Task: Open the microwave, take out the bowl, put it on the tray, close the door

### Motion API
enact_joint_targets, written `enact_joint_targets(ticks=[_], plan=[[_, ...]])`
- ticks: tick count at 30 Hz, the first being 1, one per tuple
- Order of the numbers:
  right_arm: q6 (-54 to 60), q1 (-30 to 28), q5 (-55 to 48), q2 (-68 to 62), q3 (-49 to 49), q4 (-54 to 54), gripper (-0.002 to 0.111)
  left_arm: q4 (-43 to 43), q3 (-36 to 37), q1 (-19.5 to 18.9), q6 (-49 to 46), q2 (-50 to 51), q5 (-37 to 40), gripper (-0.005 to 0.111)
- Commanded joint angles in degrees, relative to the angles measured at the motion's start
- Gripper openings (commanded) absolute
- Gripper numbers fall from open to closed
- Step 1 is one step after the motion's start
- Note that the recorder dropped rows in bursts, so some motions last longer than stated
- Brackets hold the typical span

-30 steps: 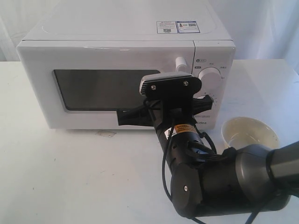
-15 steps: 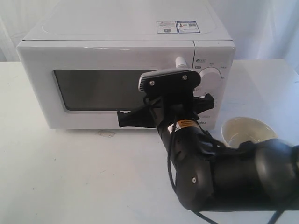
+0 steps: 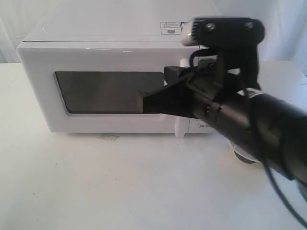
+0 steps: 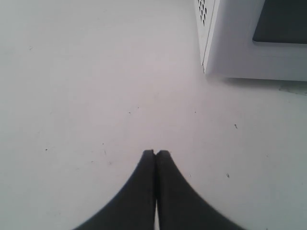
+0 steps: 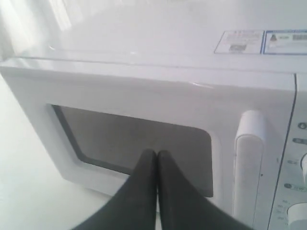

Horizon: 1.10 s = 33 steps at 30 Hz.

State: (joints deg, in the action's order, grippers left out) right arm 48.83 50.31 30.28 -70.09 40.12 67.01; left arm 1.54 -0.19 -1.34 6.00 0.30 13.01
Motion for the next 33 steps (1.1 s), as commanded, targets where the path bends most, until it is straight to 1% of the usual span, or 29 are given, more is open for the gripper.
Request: enact_joint_targets(ticks=[1,3,6,7,8,10,13,15,17,22,23,26,33], plan=[[1.2,-0.2,-3.0,9.4,-4.1,0.1,0.0,-0.2,0.2,-0.2,0.2,-0.3,0.2,0.0],[1.5,-1.2,-3.3,13.3,-6.1,-0.4,0.0,-0.2,0.2,-0.2,0.2,-0.3,0.2,0.0],[1.5,-5.0,-5.8,19.3,-10.6,-0.4,0.0,-0.2,0.2,-0.2,0.2,-0.3,0.3,0.0],[1.5,-6.6,-8.1,22.0,-12.2,-0.4,0.0,-0.2,0.2,-0.2,0.2,-0.3,0.3,0.0],[1.5,-9.9,-12.0,25.8,-15.1,-0.4,0.0,-0.2,0.2,-0.2,0.2,-0.3,0.3,0.0],[1.5,-15.2,-16.4,33.9,-20.2,-0.4,0.0,-0.2,0.2,-0.2,0.2,-0.3,0.3,0.0],[1.5,-21.5,-19.7,45.9,-26.3,-0.4,0.0,-0.2,0.2,-0.2,0.2,-0.3,0.3,0.0],[1.5,-26.9,-21.5,55.8,-31.1,-0.4,0.0,-0.2,0.2,-0.2,0.2,-0.3,0.3,0.0],[1.5,-29.7,-22.7,61.4,-34.1,-0.4,0.0,-0.2,0.2,-0.2,0.2,-0.3,0.3,0.0],[1.7,-33.2,-23.6,69.3,-38.9,-0.4,0.0,-0.2,0.2,-0.2,0.2,-0.3,0.3,0.0],[2.0,-34.8,-24.4,70.1,-40.1,-0.4,0.0,-0.2,0.2,-0.2,0.2,-0.3,0.3,0.0],[2.0,-37.2,-24.6,70.1,-40.1,-0.4,0.0,-0.2,0.2,-0.2,0.2,-0.3,0.3,0.0],[2.3,-37.8,-25.2,70.1,-40.1,0.0,0.0,-0.2,0.2,-0.2,0.2,-0.3,0.3,0.0]])
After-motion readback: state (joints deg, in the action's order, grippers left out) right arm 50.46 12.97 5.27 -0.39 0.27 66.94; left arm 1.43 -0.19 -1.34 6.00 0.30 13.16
